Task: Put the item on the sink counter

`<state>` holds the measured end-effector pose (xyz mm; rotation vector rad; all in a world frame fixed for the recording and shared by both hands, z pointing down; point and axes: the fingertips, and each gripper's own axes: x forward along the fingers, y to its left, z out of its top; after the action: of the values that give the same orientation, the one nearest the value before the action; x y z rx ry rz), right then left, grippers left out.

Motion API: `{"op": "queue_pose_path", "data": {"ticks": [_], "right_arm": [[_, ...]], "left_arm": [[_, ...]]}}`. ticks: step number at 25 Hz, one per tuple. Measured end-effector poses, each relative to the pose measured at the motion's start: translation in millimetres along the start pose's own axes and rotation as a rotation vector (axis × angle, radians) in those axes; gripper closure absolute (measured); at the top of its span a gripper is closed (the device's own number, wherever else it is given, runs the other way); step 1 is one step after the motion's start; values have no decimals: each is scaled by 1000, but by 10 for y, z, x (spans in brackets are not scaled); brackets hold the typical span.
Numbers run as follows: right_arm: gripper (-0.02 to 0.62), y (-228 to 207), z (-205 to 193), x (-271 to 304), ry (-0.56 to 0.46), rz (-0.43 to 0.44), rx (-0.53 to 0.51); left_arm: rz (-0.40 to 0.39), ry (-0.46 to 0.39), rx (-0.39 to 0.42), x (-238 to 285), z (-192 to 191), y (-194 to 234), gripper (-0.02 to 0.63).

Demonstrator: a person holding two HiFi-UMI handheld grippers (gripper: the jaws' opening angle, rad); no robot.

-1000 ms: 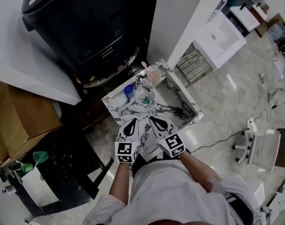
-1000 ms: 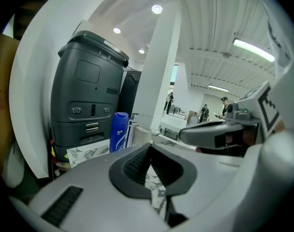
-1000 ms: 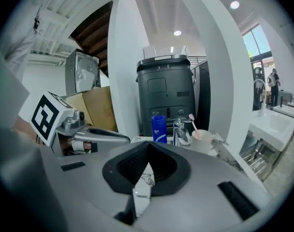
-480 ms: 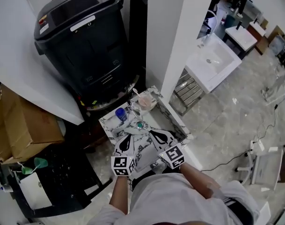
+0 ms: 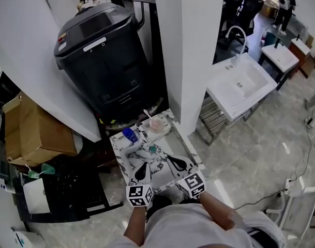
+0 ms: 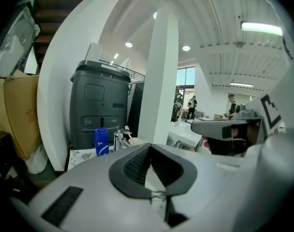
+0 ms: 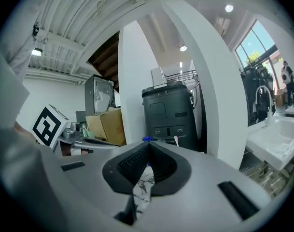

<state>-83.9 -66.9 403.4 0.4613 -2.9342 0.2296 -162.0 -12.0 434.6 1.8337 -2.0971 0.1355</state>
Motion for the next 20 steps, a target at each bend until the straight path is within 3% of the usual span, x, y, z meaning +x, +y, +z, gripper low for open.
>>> {"op": "queue_pose_path", "data": {"ticks": [5,10,16,20], "right_arm": [[592,-2,-156,-269,23,75,19],[592,60,-195,-410,14,94,23],[591,270,28,-645,-29,79,-49],[591,519,394,-819,-103,62,-92]], "left_arm": [[88,3,-102,-199,-171,-340,597],[154,6,-59,-540,-200,-452,597],[183,-87,-110,-894,31,-515,597],[198,-168,-75,-1237,317,-566,597]]}}
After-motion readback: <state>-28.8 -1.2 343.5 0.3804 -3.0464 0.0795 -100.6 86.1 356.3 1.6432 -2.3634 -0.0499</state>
